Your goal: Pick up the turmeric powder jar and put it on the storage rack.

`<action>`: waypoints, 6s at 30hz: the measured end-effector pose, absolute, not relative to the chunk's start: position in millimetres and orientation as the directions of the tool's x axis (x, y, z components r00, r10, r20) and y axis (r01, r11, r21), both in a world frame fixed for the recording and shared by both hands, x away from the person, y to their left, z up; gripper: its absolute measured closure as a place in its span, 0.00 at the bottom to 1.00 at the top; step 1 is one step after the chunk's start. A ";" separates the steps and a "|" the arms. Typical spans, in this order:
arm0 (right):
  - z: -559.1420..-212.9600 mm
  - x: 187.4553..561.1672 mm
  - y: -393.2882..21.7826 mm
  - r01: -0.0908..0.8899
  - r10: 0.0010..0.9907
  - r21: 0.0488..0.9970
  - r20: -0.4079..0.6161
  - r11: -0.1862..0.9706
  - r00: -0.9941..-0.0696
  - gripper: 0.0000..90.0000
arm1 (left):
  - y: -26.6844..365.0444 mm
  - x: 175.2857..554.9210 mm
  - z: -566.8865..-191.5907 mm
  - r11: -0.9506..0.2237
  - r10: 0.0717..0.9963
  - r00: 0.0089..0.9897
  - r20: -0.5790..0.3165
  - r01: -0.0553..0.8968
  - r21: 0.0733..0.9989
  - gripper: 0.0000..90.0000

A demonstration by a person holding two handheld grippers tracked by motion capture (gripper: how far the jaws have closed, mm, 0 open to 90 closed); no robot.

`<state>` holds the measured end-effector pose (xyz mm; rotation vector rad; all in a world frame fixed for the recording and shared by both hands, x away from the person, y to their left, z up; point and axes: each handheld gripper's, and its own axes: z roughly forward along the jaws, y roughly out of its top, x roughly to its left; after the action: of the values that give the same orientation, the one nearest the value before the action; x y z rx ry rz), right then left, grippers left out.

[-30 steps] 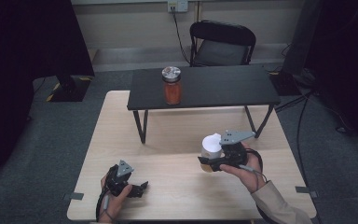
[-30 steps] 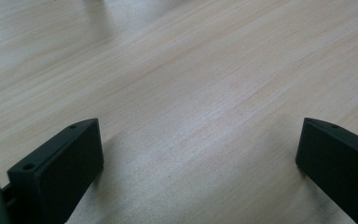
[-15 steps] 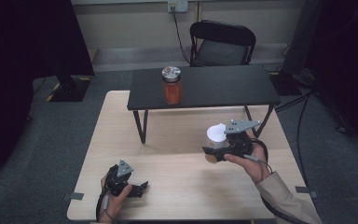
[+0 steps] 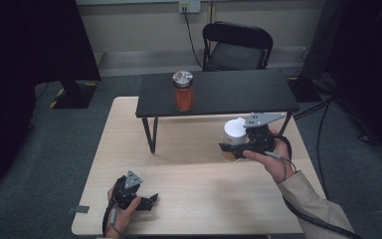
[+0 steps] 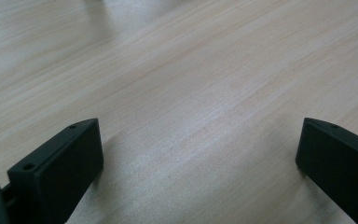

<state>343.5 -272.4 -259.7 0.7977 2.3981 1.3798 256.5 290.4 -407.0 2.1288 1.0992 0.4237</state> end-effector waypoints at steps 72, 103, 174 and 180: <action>-168.6 406.0 -247.8 0.339 0.695 0.878 0.011 0.338 -0.719 0.33 | 290.8 257.1 -407.1 -0.400 0.807 0.589 -0.028 0.582 0.708 0.00; -176.0 435.7 -239.8 0.378 0.748 0.874 0.026 0.305 -0.664 0.33 | 290.8 257.2 -406.8 -0.401 0.807 0.590 -0.028 0.583 0.707 0.00; -180.5 405.7 -254.3 0.404 0.783 0.888 0.086 0.221 -0.616 0.00 | 290.8 257.2 -406.9 -0.403 0.806 0.591 -0.026 0.581 0.708 0.00; -183.2 398.3 -255.2 0.394 0.779 0.891 0.075 0.228 -0.622 0.00 | 290.8 257.1 -407.0 -0.401 0.807 0.590 -0.028 0.582 0.708 0.00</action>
<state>398.3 -255.2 -183.2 1.0822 2.1210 1.3603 257.1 290.8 -407.0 2.1291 1.0969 0.4206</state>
